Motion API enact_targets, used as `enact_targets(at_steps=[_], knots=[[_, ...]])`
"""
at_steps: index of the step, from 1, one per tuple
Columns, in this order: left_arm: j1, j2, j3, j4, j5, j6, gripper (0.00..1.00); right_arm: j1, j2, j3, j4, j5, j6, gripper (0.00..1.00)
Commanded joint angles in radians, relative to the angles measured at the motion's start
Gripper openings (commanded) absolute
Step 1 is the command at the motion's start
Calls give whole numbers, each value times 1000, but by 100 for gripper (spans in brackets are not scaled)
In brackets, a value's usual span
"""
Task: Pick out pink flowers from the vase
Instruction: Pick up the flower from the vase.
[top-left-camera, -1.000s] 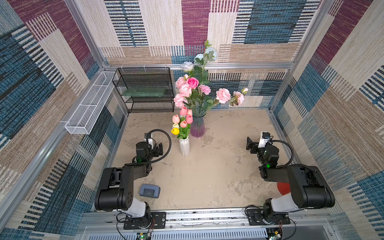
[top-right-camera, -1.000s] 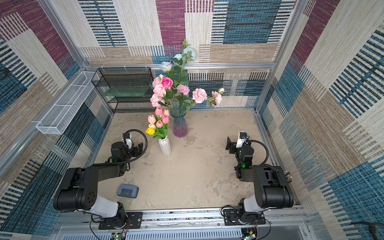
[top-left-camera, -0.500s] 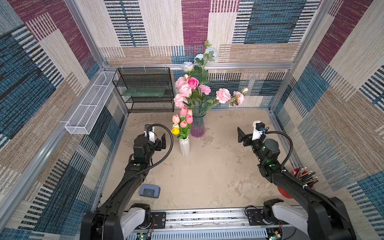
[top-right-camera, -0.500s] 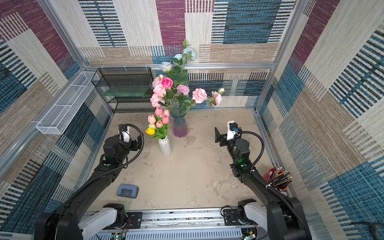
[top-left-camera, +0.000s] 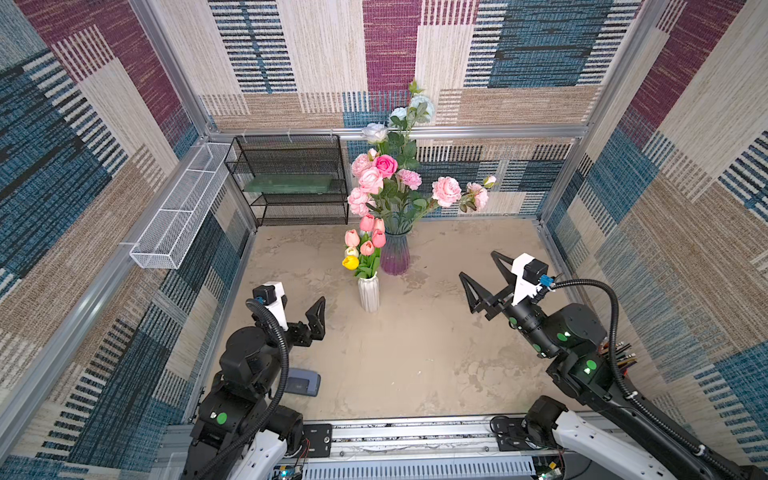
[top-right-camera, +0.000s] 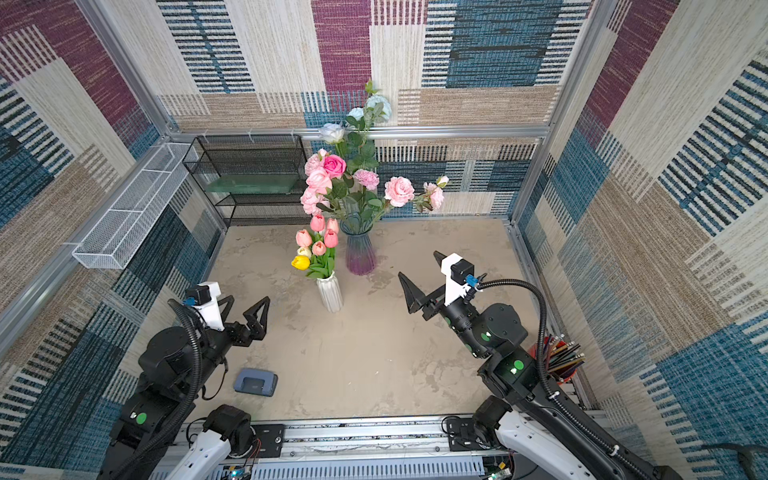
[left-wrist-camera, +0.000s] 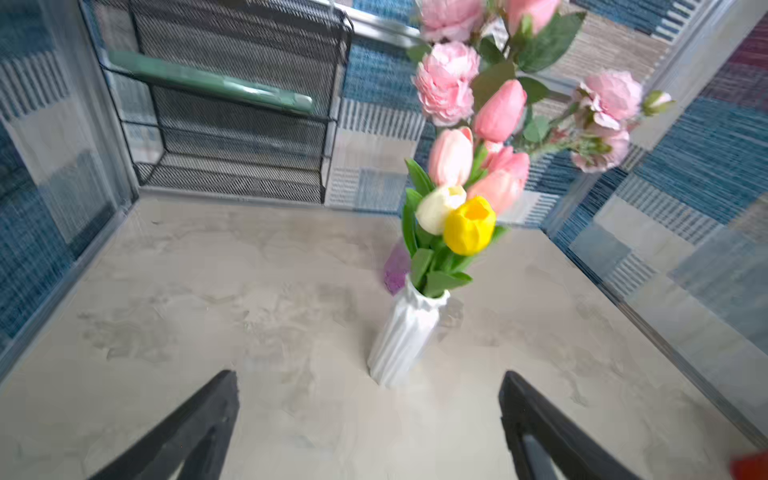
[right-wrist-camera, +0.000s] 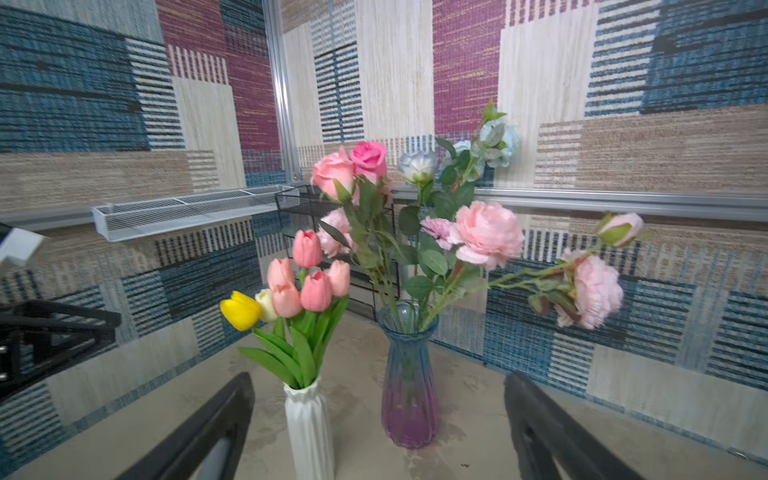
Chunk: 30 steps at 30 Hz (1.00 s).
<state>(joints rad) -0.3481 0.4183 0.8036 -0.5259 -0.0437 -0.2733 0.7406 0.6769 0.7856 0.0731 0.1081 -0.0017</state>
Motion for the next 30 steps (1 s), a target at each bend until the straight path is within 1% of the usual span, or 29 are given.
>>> enact_targets(at_steps=[1,2,4,5,6,7,8,11,13,14,16,18,19,20,21,23,25,28,30], knots=[[0,53,99,-291,139,-95,99,31,40,110,-252,80,87,95],[0,72,126,-348,125,-151,99,31,51,143,-295,102,118,95],[0,114,187,-450,149,-183,99,29,59,180,-365,168,192,95],[0,129,205,-481,125,-201,99,27,53,191,-416,216,260,95],[0,132,199,-495,70,-253,99,21,38,190,-427,255,303,95],[0,125,176,-484,41,-303,100,13,7,175,-424,266,334,95],[0,119,158,-460,63,-303,100,3,-32,138,-391,258,330,95],[0,126,127,-431,165,-315,100,-11,-138,27,-286,150,208,95],[0,130,107,-431,221,-296,100,-12,-170,-14,-268,132,195,95],[0,125,90,-435,238,-293,100,-14,-169,-27,-270,103,175,95],[-2,102,55,-424,279,-300,98,-14,-133,-36,-281,76,163,95],[-3,77,33,-376,350,-287,95,-13,-80,-34,-284,25,148,95],[-3,79,32,-361,362,-278,93,-13,-53,-42,-256,-10,129,98],[-3,90,39,-361,356,-265,91,-12,-34,-52,-219,-40,111,99],[-3,106,46,-360,351,-247,90,-10,-19,-65,-176,-56,95,97],[-3,146,58,-364,330,-230,87,-7,14,-103,-65,-53,56,96],[-3,185,72,-363,317,-220,99,-11,62,-119,15,-3,68,94],[-3,223,90,-361,265,-202,100,-37,166,-64,26,48,140,98],[-3,228,105,-350,229,-171,100,-65,234,-21,22,55,234,100]])
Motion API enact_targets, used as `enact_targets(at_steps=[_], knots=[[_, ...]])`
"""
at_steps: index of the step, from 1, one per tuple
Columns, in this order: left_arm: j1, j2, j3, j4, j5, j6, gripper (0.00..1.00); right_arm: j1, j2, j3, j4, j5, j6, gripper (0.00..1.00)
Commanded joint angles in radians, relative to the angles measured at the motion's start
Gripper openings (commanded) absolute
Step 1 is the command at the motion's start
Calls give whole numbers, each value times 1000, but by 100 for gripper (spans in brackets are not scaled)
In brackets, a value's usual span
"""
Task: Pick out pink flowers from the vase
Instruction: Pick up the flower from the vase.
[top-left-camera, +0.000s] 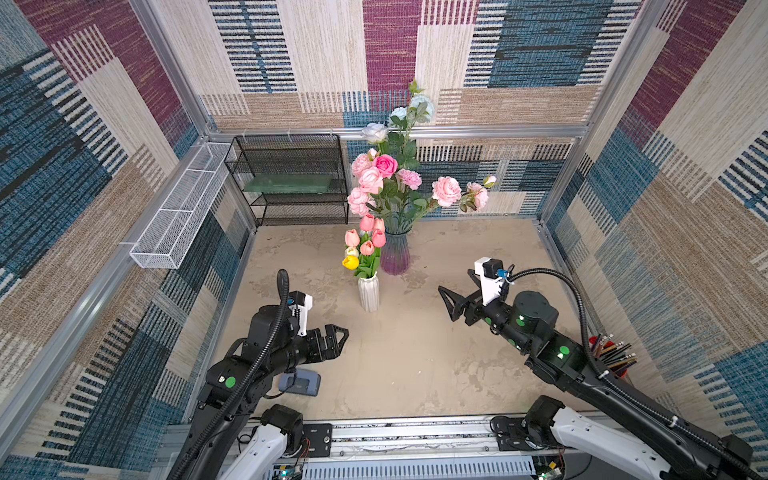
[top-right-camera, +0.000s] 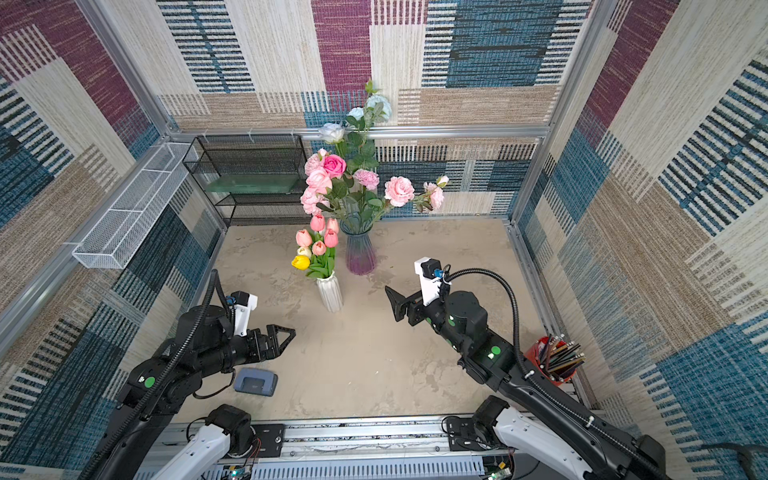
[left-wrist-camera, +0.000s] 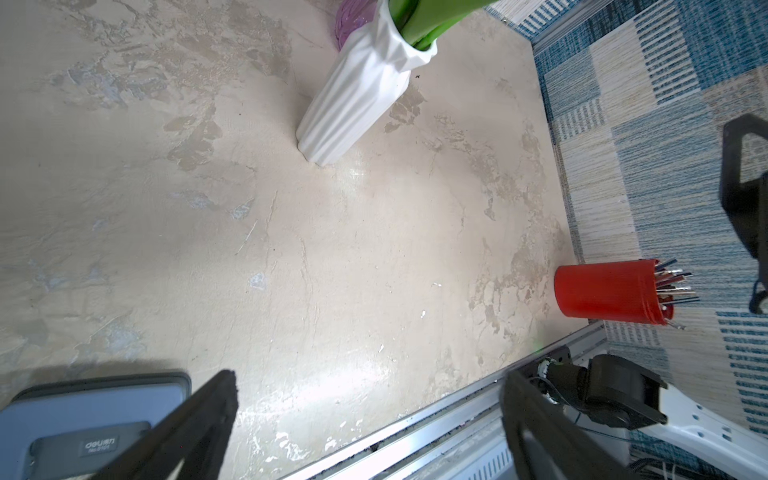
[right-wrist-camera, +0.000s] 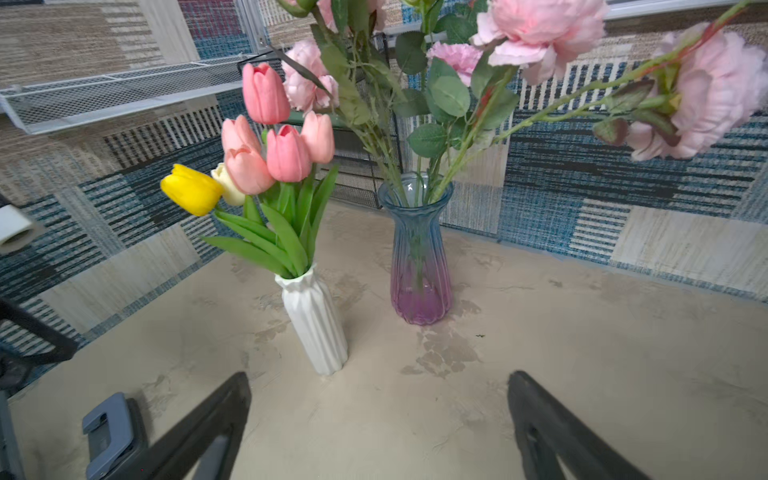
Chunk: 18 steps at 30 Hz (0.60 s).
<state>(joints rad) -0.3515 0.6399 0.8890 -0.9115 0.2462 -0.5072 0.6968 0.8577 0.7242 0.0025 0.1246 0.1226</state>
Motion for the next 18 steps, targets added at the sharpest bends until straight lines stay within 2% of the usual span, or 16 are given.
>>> enact_targets(at_steps=[1,4,8,12,14,18], knots=[[0,5,27,41,-78,85,100,-28,87,59,107,20,145,99],[0,-2,39,46,-128,146,100,-29,193,108,157,28,196,96],[-2,-23,-8,69,-125,159,100,-71,276,134,269,-115,143,99],[-25,-37,-20,102,-103,159,100,-164,363,139,384,-243,199,86],[-37,-33,-17,101,-109,156,100,-179,395,118,468,-261,186,80],[-62,-42,-8,77,-213,126,100,-180,458,58,674,-262,90,72]])
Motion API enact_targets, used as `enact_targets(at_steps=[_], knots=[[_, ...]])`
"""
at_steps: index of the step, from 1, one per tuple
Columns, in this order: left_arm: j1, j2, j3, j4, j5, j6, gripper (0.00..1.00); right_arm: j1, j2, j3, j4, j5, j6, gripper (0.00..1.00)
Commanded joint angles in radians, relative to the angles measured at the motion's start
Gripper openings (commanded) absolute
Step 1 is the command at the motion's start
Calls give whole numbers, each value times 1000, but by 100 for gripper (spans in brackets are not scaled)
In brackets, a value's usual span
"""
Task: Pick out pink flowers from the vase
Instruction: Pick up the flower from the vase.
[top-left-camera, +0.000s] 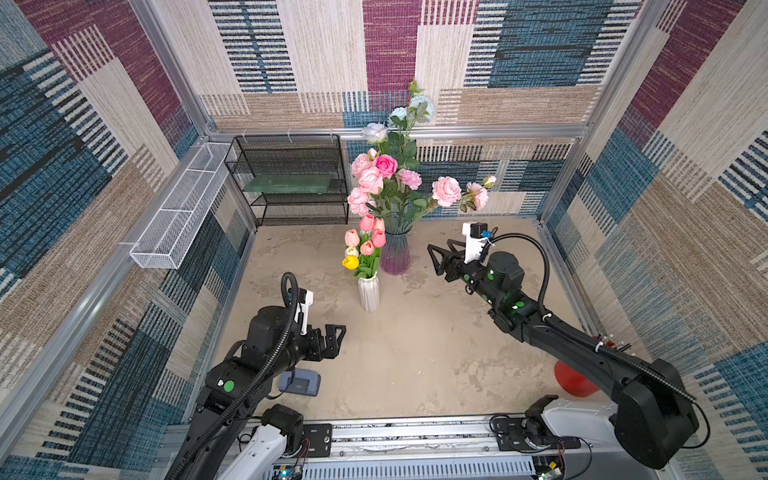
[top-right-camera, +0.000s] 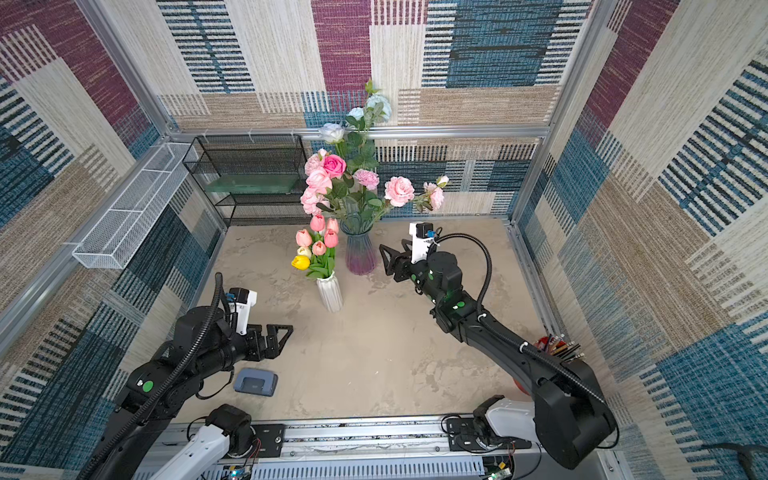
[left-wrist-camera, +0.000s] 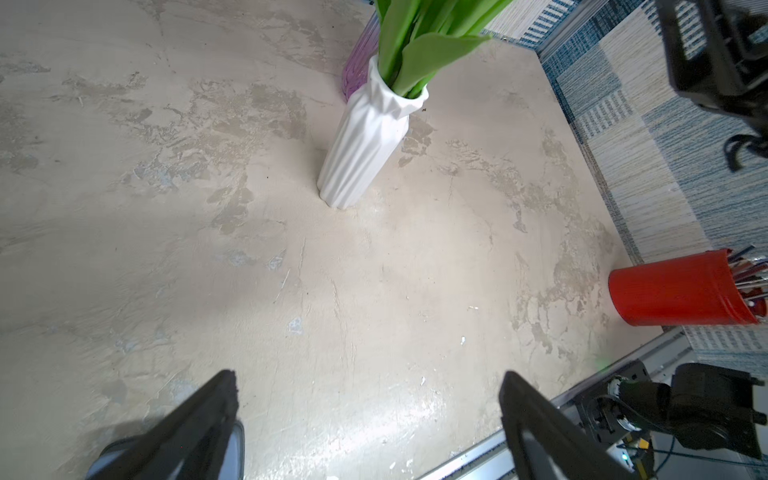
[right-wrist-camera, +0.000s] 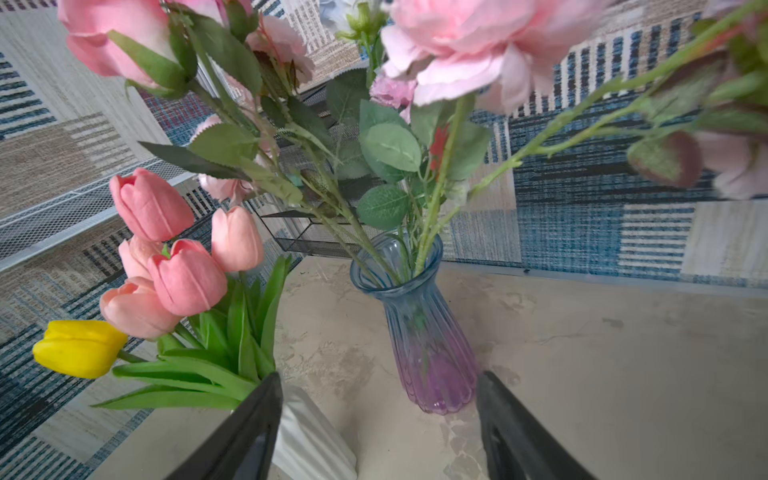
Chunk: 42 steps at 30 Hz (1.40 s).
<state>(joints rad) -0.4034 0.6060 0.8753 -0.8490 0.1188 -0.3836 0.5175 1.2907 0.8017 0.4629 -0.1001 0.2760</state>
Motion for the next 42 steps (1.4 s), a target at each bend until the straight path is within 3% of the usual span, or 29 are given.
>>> enact_targets(at_steps=[1,4,9,14,22,27,33,39,42], knots=[[-20,-9,-3,17,-115,-8,100,0,44,-25,251,-49,-95,70],[-38,-12,-26,36,-147,-15,100,-6,106,-18,326,-74,-156,65],[-39,7,-42,49,-132,8,99,-58,224,-12,496,-133,-123,59],[-38,8,-45,57,-74,32,97,-53,319,6,612,-206,-189,51],[-38,15,-42,57,-42,48,95,-40,430,12,767,-113,-138,48],[-38,15,-41,59,-34,49,95,-46,512,87,788,-43,-116,50],[-37,21,-45,64,-36,48,95,-50,621,206,777,-43,-97,52],[-38,20,-45,60,-51,41,93,-50,703,296,752,-55,-76,48],[-37,21,-44,59,-59,38,93,-53,729,316,762,-81,-64,39]])
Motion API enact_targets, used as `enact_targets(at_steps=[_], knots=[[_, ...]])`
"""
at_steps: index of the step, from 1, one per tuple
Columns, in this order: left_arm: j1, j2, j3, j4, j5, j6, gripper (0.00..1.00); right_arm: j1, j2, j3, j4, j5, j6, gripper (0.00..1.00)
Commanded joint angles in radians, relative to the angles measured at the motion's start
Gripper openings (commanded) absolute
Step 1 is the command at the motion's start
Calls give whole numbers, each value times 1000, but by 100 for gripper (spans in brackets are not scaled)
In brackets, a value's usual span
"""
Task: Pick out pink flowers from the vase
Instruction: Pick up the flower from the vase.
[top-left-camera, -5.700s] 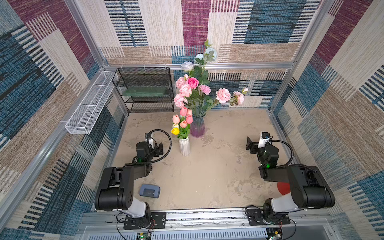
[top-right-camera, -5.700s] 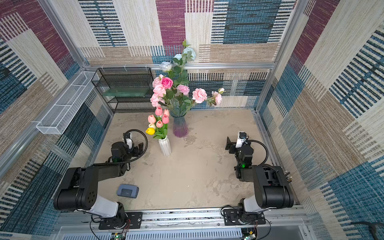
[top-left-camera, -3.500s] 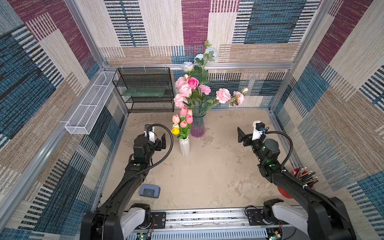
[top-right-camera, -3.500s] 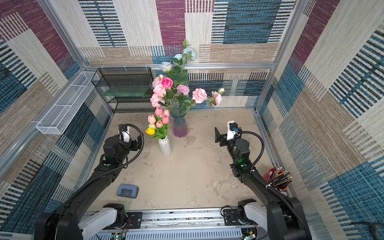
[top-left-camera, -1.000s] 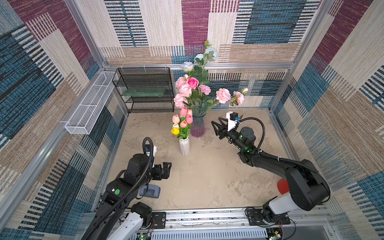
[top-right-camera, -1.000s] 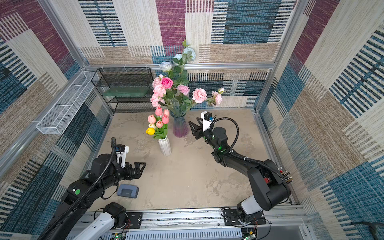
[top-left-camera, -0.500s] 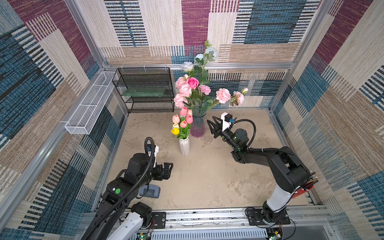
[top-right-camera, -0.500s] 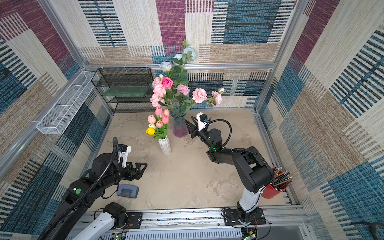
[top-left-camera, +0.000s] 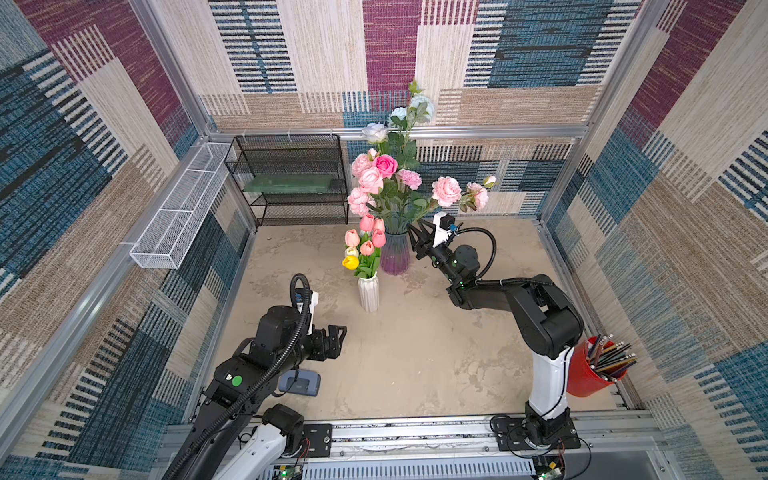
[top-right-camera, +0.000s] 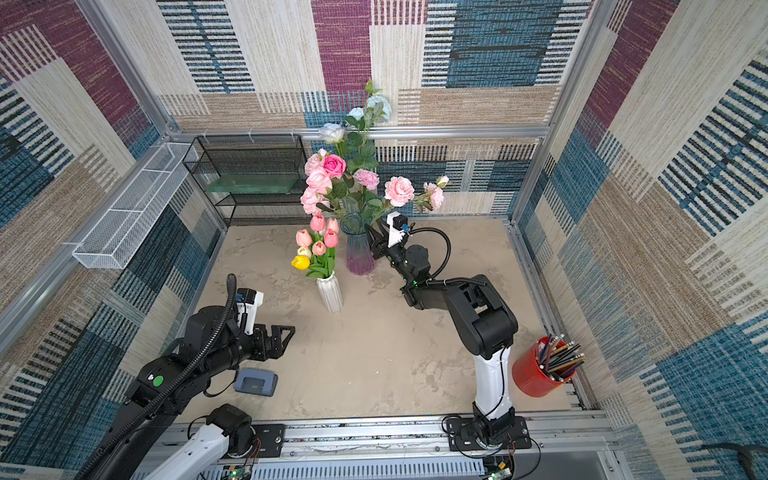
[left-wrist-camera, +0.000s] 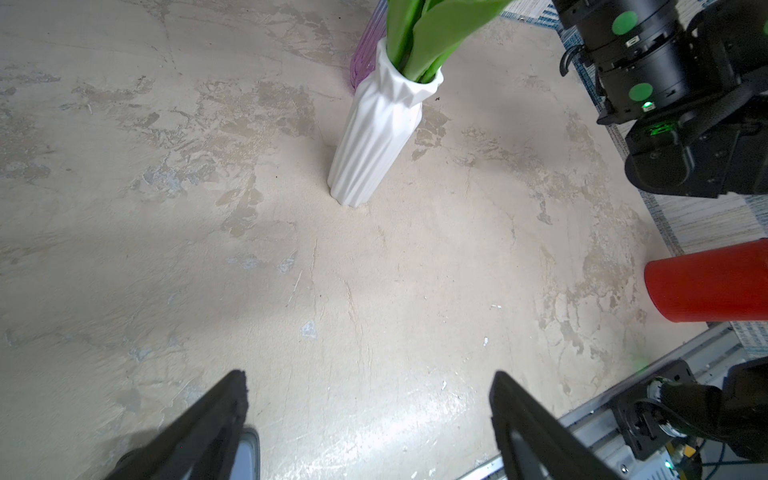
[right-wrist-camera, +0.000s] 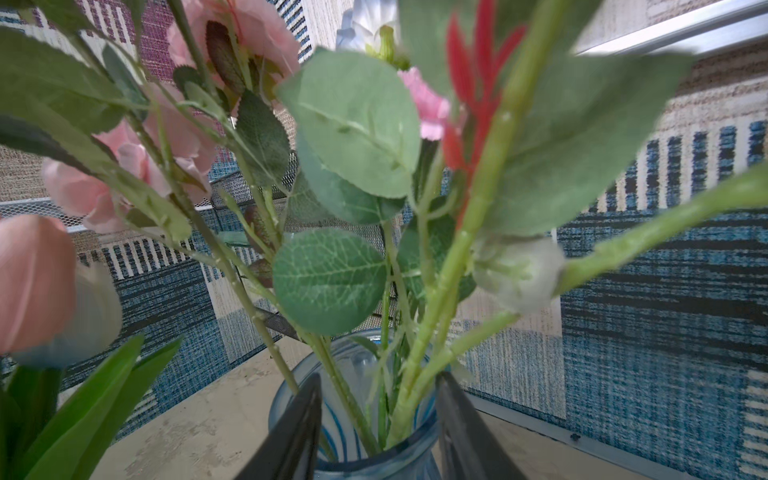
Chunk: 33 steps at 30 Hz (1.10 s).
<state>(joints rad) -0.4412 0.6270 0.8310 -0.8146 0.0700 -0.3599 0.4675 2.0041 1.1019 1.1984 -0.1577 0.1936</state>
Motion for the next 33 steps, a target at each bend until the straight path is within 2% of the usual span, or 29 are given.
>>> enact_targets(at_steps=[1,4,7,19,23,33], knots=[[-1,0,0,25,-11,14,92,-3,19,16,32,-34,18,34],[-1,-1,-1,25,-23,10,92,-4,26,16,36,-51,24,25],[-1,-2,-2,24,-39,6,91,-4,31,23,21,-56,23,22],[1,-1,-6,23,-65,-2,91,-25,48,70,-25,-82,53,21],[-1,-3,-6,24,-70,-2,90,-28,43,71,-23,-101,52,9],[1,-8,-10,21,-90,-6,90,-36,-29,84,-110,-154,-1,9]])
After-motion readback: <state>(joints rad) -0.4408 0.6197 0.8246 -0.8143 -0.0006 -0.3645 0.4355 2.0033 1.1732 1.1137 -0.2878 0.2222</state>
